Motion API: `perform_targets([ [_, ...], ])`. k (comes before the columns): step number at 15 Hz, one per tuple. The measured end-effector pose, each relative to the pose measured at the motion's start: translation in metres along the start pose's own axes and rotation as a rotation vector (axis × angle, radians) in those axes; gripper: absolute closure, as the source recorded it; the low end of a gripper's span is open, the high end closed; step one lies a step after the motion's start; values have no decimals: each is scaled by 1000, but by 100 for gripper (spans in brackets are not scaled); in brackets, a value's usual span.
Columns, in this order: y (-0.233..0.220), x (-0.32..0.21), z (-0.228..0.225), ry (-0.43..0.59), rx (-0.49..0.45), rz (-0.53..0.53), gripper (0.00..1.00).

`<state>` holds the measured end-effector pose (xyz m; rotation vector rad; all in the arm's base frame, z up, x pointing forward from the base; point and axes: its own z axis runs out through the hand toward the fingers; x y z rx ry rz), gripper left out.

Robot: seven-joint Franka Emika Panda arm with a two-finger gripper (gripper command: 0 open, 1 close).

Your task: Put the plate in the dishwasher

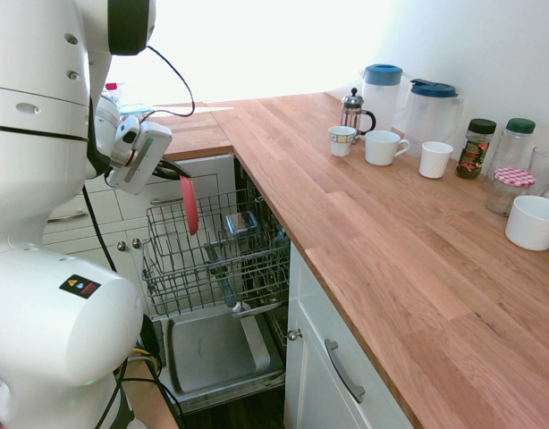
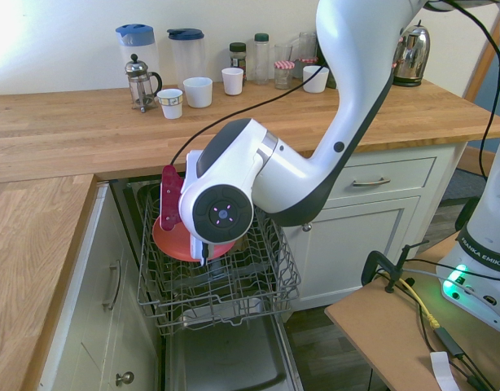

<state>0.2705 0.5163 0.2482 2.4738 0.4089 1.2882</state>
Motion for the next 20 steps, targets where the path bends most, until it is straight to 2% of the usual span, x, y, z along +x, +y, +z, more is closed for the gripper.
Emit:
perform_targets([
  [14,-56,-22,16,-5,-38,92,100],
  [17,-66,-35,16,-4,-30,93,100],
  [20,-72,-45,26,0,19,78,100],
])
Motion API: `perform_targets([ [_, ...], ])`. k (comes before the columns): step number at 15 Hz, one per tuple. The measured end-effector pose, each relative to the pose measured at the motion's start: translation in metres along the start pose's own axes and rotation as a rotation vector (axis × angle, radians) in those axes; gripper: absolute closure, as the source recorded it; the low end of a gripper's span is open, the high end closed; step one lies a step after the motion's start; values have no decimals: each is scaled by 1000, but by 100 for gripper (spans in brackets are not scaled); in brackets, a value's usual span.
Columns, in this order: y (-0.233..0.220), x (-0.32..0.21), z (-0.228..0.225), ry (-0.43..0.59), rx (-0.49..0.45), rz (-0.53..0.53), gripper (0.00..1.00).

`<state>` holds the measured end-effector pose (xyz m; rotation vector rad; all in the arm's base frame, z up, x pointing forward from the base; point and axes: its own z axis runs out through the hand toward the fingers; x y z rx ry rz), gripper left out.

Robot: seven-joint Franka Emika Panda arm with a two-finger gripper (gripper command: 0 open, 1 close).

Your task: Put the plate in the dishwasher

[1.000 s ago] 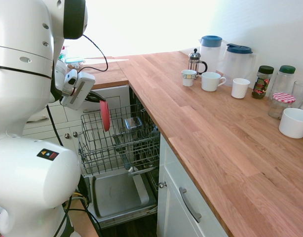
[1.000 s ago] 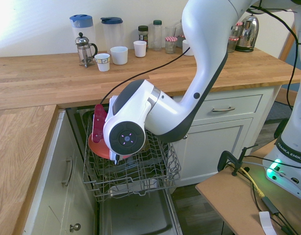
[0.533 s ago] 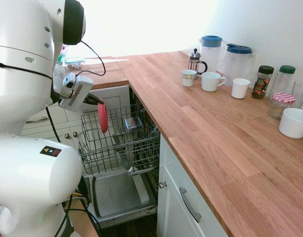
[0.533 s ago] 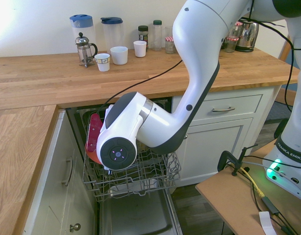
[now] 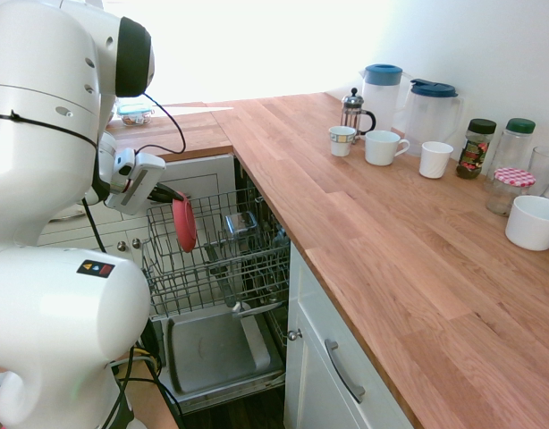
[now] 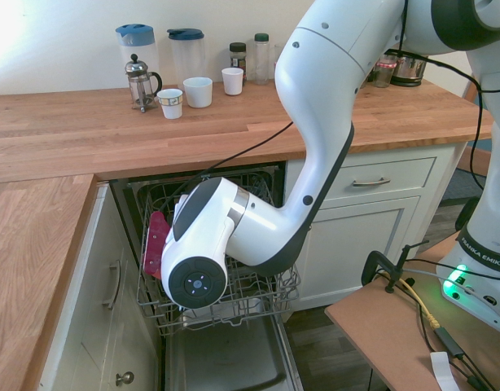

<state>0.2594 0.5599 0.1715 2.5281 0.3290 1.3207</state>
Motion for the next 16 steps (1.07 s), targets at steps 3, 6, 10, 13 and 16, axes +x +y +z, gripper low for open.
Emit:
perform_targets([
  [3,1,-6,19,-20,47,-7,0],
  [6,4,-3,29,-24,90,-11,0],
  [10,5,2,35,-48,162,-9,0],
  [13,7,3,40,-69,208,-9,0],
  [16,9,3,45,-90,238,-14,0],
])
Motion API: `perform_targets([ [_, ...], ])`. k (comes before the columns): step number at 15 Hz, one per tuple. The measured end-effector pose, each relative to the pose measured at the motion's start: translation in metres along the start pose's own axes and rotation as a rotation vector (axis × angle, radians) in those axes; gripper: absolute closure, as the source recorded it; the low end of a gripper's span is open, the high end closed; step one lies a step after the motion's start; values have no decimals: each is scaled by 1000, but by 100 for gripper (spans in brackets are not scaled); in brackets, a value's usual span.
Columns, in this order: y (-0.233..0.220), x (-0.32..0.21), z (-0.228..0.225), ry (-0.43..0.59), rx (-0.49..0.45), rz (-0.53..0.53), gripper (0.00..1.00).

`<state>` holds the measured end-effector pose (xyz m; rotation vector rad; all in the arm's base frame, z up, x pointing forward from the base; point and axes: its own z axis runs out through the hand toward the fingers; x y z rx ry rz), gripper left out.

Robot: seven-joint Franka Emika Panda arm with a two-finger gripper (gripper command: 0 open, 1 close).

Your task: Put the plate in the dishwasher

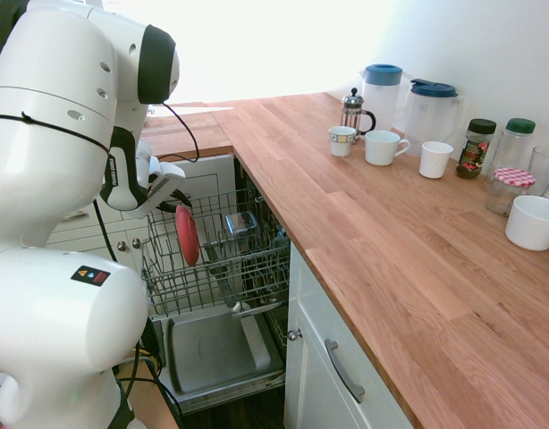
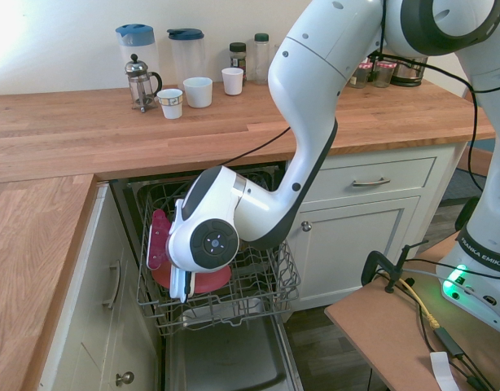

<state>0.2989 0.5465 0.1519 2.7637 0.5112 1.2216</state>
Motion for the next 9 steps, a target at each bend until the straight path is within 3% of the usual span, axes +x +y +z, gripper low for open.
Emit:
perform_targets([
  [5,2,5,-1,-5,64,-26,0],
  [9,-2,28,-43,32,176,-58,0],
])
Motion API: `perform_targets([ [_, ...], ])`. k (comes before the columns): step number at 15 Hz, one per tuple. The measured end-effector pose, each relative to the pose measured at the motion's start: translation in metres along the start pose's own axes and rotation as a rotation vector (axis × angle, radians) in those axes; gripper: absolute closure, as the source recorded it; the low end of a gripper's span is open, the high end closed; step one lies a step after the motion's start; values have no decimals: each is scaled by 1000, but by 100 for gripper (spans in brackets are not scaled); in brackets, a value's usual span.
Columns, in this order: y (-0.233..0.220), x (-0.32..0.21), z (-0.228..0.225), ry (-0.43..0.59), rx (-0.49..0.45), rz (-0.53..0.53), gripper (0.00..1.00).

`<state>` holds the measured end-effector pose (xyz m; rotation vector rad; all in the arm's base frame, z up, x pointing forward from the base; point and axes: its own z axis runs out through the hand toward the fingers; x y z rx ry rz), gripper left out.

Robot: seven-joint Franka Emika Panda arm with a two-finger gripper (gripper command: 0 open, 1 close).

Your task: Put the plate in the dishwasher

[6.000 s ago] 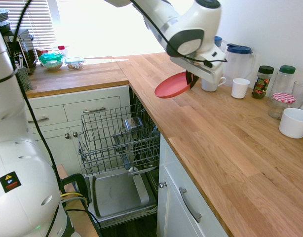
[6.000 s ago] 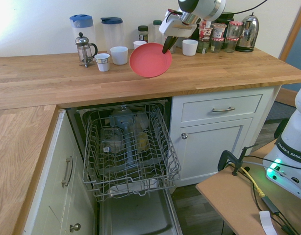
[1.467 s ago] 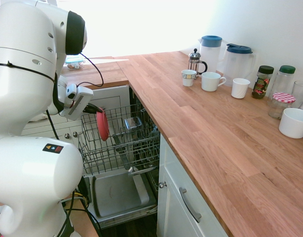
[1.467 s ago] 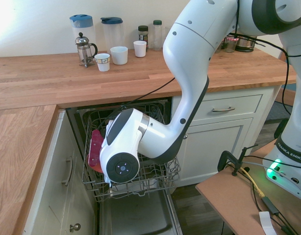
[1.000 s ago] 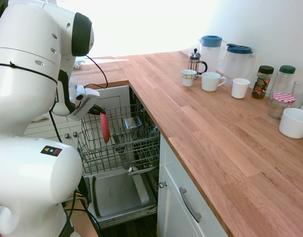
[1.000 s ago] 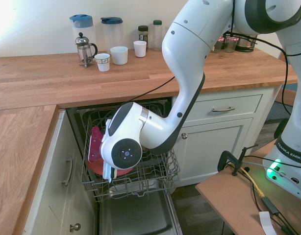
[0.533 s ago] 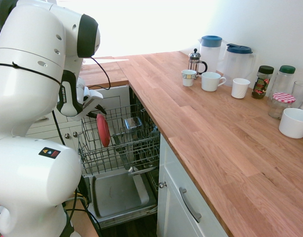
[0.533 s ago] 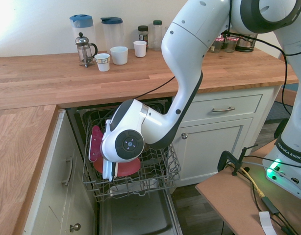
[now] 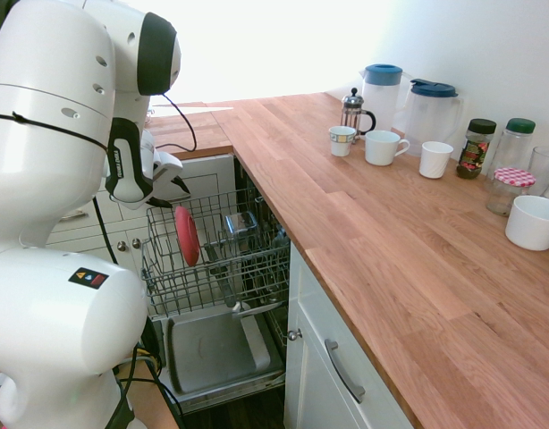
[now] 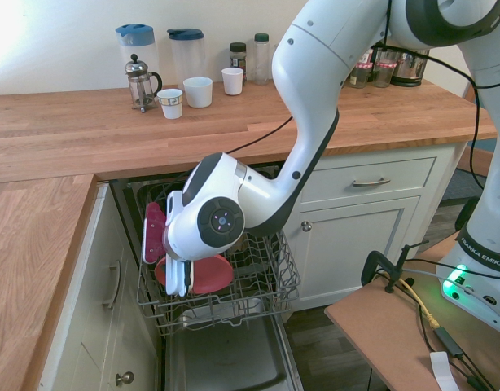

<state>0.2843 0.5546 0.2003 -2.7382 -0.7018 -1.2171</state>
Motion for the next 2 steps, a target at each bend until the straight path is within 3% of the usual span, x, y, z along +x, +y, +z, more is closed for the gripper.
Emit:
perform_targets([
  [2,5,15,-26,18,72,-10,0],
])
